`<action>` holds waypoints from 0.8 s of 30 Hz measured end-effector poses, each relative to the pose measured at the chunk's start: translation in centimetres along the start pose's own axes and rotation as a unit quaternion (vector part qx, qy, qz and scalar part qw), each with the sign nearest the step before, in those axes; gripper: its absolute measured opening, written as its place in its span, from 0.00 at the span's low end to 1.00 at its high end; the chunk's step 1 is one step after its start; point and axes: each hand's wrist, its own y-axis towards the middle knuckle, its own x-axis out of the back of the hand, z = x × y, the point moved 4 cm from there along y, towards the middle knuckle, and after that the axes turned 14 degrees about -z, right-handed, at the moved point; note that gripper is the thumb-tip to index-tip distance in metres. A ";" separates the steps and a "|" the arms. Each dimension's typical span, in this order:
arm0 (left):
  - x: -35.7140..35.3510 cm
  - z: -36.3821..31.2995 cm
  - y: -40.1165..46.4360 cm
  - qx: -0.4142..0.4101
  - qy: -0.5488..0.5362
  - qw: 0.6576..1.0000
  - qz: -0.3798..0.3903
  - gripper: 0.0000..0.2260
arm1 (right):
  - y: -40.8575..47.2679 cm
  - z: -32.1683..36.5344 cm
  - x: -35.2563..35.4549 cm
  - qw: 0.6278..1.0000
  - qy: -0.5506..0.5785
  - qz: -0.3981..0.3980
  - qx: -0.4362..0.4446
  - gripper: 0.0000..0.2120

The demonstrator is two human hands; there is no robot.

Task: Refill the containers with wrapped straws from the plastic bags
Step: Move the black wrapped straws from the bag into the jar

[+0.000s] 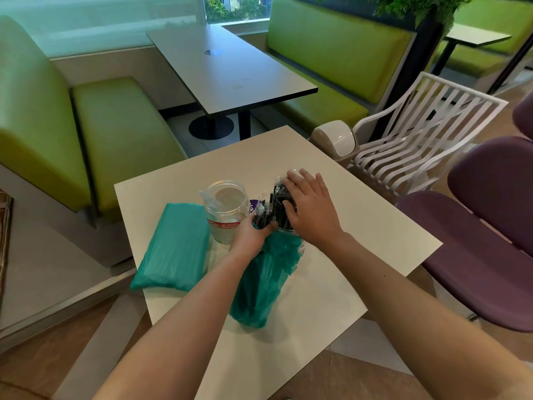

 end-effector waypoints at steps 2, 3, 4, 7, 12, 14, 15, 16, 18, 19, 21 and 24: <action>0.6 0.1 -0.3 0.008 -0.029 0.999 -0.012 0.21 | -0.4 1.1 1.4 0.997 -0.005 -0.069 -0.029 0.19; 1.0 0.2 -0.4 0.013 -0.038 0.999 -0.021 0.21 | -0.8 1.9 2.0 0.994 -0.002 -0.098 -0.044 0.15; 1.3 0.5 -0.3 0.020 -0.043 0.998 -0.030 0.22 | -1.3 2.5 2.3 0.992 0.013 -0.114 -0.055 0.11; 2.4 1.2 -0.3 0.041 -0.059 0.996 -0.050 0.23 | -3.3 4.3 1.6 0.976 0.163 -0.057 -0.131 0.05; 3.6 1.5 -1.2 0.031 -0.094 0.995 -0.028 0.19 | -6.3 5.9 -2.1 0.909 0.270 0.119 -0.295 0.08; 4.0 1.6 -1.6 0.036 -0.102 0.994 -0.021 0.18 | -6.4 5.9 -2.7 0.909 0.249 0.147 -0.301 0.08; 4.2 1.6 -1.9 0.041 -0.102 0.994 -0.017 0.18 | -6.3 5.9 -3.0 0.909 0.237 0.169 -0.297 0.08; 4.3 1.9 -2.1 0.049 -0.106 0.993 -0.010 0.19 | -6.3 6.0 -3.1 0.907 0.230 0.197 -0.293 0.10; 4.5 2.4 -2.4 0.066 -0.124 0.990 0.006 0.21 | -6.3 6.2 -3.4 0.891 0.242 0.248 -0.294 0.18; 4.6 2.6 -2.6 0.073 -0.135 0.988 0.010 0.21 | -6.3 6.4 -3.6 0.879 0.258 0.265 -0.302 0.20; 4.8 2.8 -2.9 0.085 -0.153 0.984 0.019 0.19 | -6.5 6.8 -3.7 0.854 0.287 0.284 -0.327 0.23; 5.2 3.0 -3.0 0.097 -0.168 0.980 0.036 0.20 | -6.7 7.2 -4.0 0.844 0.304 0.279 -0.342 0.23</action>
